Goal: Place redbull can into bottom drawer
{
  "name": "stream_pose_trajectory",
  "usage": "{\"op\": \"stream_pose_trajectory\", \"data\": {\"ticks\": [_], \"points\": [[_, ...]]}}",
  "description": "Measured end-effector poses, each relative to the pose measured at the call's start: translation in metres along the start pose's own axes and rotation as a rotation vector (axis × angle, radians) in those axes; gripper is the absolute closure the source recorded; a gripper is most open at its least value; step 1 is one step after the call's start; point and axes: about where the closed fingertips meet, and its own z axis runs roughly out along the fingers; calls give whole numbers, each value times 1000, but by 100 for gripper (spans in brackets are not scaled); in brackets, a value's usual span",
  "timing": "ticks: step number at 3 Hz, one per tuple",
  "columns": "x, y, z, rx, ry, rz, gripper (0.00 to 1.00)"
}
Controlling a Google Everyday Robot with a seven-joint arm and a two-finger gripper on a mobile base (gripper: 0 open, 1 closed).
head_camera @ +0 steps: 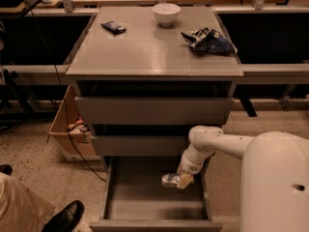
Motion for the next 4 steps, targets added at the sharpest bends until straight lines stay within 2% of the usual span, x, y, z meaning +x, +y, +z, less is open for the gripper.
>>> {"op": "stream_pose_trajectory", "data": {"ticks": [2, 4], "points": [[-1, -33, 119, -29, -38, -33, 100], [3, -65, 201, -21, -80, -84, 100]]}}
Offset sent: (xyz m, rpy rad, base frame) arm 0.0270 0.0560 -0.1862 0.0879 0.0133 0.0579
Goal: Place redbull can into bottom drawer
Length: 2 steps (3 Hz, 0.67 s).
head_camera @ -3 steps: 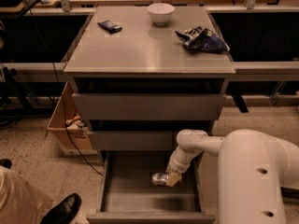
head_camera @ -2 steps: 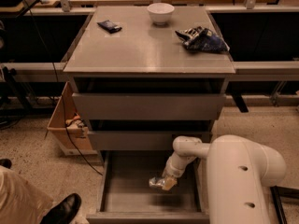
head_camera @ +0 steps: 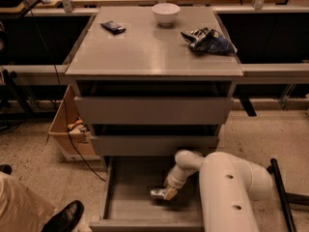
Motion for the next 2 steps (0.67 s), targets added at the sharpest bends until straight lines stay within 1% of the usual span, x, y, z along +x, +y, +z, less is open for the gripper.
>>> {"op": "stream_pose_trajectory", "data": {"ticks": [1, 2], "points": [[7, -7, 27, 8, -23, -5, 100], [15, -8, 42, 13, -31, 2, 84]]}}
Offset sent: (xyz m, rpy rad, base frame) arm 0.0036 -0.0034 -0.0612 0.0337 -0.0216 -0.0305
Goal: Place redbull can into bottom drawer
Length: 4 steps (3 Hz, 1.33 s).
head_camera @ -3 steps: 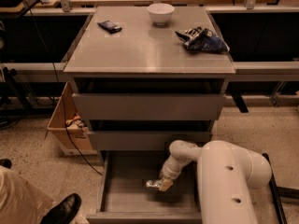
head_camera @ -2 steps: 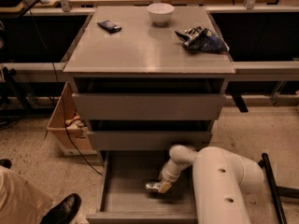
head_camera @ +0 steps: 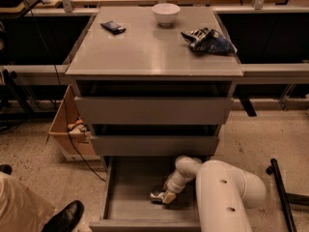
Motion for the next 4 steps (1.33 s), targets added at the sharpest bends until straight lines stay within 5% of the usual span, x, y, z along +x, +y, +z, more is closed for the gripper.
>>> {"op": "stream_pose_trajectory", "data": {"ticks": [3, 4], "points": [[13, 12, -10, 10, -45, 6, 6], [22, 16, -25, 12, -99, 33, 0]]}}
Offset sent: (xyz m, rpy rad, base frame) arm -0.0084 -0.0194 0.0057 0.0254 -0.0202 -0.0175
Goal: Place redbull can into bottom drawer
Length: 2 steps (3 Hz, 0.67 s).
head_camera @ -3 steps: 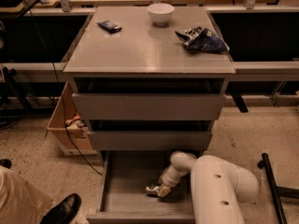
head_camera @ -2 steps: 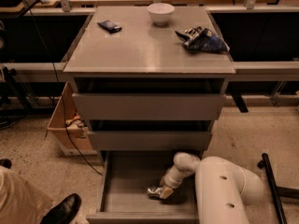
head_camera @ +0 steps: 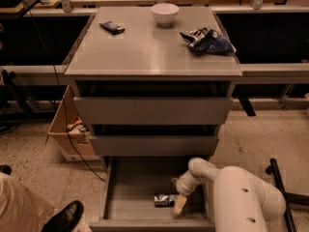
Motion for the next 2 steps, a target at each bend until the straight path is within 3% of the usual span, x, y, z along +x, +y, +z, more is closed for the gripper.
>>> {"op": "stream_pose_trajectory", "data": {"ticks": [1, 2], "points": [[18, 16, -58, 34, -103, 33, 0], [34, 38, -120, 81, -160, 53, 0]]}}
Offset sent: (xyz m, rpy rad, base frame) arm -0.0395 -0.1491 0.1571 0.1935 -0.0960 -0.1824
